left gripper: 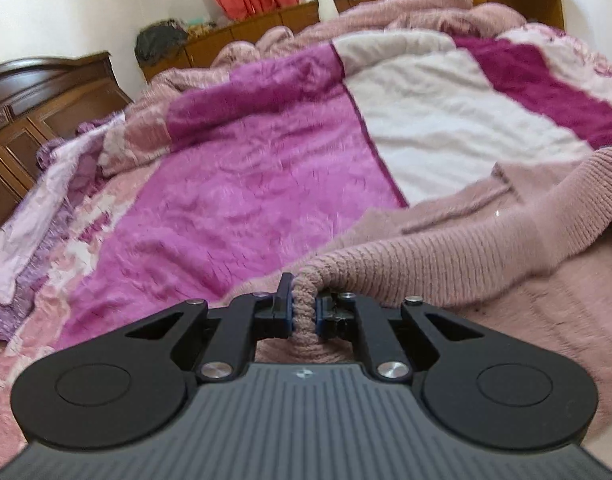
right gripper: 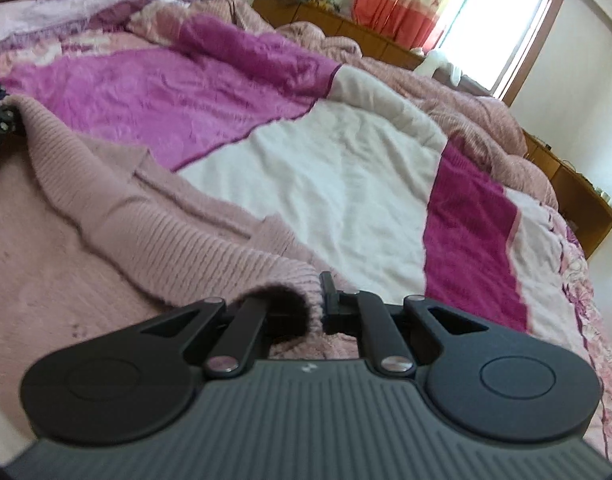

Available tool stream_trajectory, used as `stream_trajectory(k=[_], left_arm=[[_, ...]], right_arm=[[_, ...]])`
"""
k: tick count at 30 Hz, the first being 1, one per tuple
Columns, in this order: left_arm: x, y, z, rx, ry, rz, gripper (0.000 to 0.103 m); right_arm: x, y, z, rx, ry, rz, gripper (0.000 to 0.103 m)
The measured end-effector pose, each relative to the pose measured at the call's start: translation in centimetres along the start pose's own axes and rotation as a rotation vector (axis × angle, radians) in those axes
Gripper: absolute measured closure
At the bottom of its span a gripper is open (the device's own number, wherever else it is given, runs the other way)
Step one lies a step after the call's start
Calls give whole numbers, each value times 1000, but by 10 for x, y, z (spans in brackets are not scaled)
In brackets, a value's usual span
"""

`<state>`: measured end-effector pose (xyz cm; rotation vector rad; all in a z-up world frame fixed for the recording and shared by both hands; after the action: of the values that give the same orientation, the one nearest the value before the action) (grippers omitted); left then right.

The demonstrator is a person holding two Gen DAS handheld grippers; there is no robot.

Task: Fold small clothes
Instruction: 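Lift the hem with both grippers and fold it over toward the collar, then open both grippers to release the folded hem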

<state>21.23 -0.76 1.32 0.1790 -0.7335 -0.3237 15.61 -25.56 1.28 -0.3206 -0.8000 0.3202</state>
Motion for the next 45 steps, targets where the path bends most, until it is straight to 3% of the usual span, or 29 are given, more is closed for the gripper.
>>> stream_trajectory(k=[5,10,12,14,16,18,22,31,36,45], left_arm=[[-12,-4,-29,-11,46,-2,91],[-14,-7,-33,-1,39,-3,91],[-12,-6,-31,-3,46,-4,86],[-12,-5,-23,-1,51,0,76],[-12,-3,-16,-2,58,8,67],[-14,-1,-7,-11,61,21,57],[-20,0,11,-29,57,17,48],[-38,-7,53,-74,34,10,46],[-46,0,69,-57,22,17,45],[-62,15,70,12,39,-3,43]], right_arm=[[-8,7,-21,42,47,-22,93],[-12,9,-25,47,40,-47,92],[-12,6,-23,56,40,-71,92],[-12,2,-20,70,34,-100,82],[-12,-3,-15,86,27,-144,62],[-15,-9,-9,112,25,-195,54],[-19,-13,5,149,16,-242,53],[-29,-15,40,169,-4,-286,53],[-38,-21,58,161,-13,-327,53],[-61,-13,73,229,1,-378,53]])
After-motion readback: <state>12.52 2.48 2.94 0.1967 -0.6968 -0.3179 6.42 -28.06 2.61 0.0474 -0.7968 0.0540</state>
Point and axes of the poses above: each gripper's, at about its wrist camera, not at the fingertips, and z roughly against the way its jaws point, y to its left, x to its top, the point moved 6 cm from there along -z, roughly the way its jaws point, and after that the axes turned 12 degrees about y, right-handed, at the moved point
